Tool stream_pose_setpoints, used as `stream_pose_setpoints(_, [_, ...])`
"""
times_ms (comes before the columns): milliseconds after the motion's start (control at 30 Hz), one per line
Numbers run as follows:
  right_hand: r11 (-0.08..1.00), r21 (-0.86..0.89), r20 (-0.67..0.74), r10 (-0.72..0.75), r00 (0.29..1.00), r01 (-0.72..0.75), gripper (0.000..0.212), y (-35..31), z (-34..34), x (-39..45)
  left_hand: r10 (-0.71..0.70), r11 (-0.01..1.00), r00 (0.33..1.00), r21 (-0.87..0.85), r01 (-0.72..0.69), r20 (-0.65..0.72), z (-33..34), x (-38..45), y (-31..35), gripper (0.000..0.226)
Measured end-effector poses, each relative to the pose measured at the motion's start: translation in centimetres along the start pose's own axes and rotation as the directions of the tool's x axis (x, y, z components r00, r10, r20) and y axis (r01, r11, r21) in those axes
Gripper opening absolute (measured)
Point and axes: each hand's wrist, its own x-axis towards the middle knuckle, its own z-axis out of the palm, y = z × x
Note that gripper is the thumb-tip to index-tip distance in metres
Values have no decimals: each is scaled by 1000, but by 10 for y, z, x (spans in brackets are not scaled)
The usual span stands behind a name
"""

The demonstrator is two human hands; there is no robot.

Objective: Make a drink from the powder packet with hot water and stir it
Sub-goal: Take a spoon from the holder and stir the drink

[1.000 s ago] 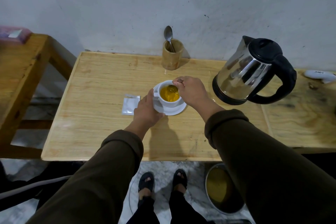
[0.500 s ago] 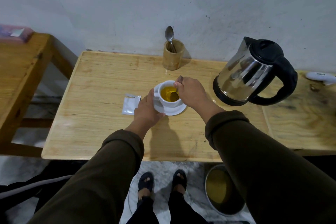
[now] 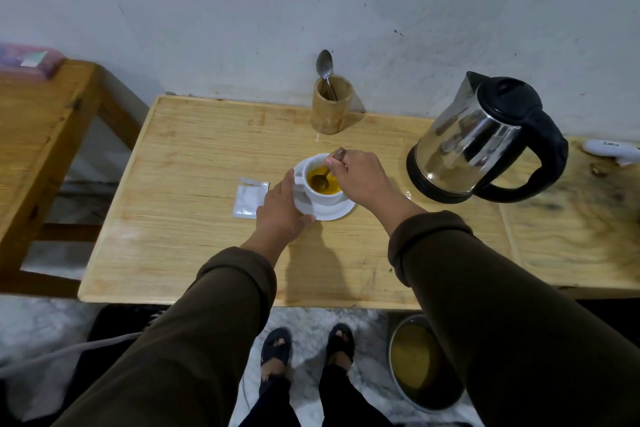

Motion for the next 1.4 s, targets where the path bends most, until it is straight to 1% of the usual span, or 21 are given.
stream_pose_setpoints(100, [999,-26,-5,24,1000,-24,35,2,-1,3,-7,1000,1000,-15,7,-7,0,0,1,99])
stream_pose_setpoints(200, [997,-49,-43,51,998,-53,34,4,-4,3,-17,1000,1000,-19,17,-8,0,-1,2,99])
stream_pose_setpoints(333, [996,-77,-79,39,996,-45,32,1,-5,3,-12,1000,1000,-23,12,-10,0,-1,2,99])
stream_pose_setpoints(533, [1000,10,-37,14,999,-13,31,0,0,0,-18,1000,1000,-14,18,-5,-1,0,2,99])
stream_pose_setpoints(700, [1000,-29,21,10,1000,-10,34,2,-3,2,-17,1000,1000,-18,17,-1,-1,-1,3,100])
stream_pose_setpoints(900, [995,-92,-38,42,998,-45,33,1,-9,2,-5,999,1000,-35,4,-8,-2,-1,3,100])
stream_pose_setpoints(967, [994,-103,-56,29,998,-34,31,0,-8,2,-3,999,1000,-42,3,-8,-1,-2,2,100])
stream_pose_setpoints(1067, [997,-78,-50,17,999,-21,30,-2,-4,4,4,999,1000,-40,-4,-12,-1,-2,2,100])
stream_pose_setpoints(1200, [1000,-16,2,1,1000,-1,30,-2,0,2,-3,999,1000,-35,3,-10,-1,-2,2,99])
stream_pose_setpoints(1300, [1000,-20,40,-16,999,17,33,-1,-4,2,-1,999,1000,-37,0,-18,-1,-1,3,99])
stream_pose_setpoints(1400, [998,-60,32,-15,999,17,31,2,-10,2,5,999,1000,-41,-6,-23,-1,-1,3,99])
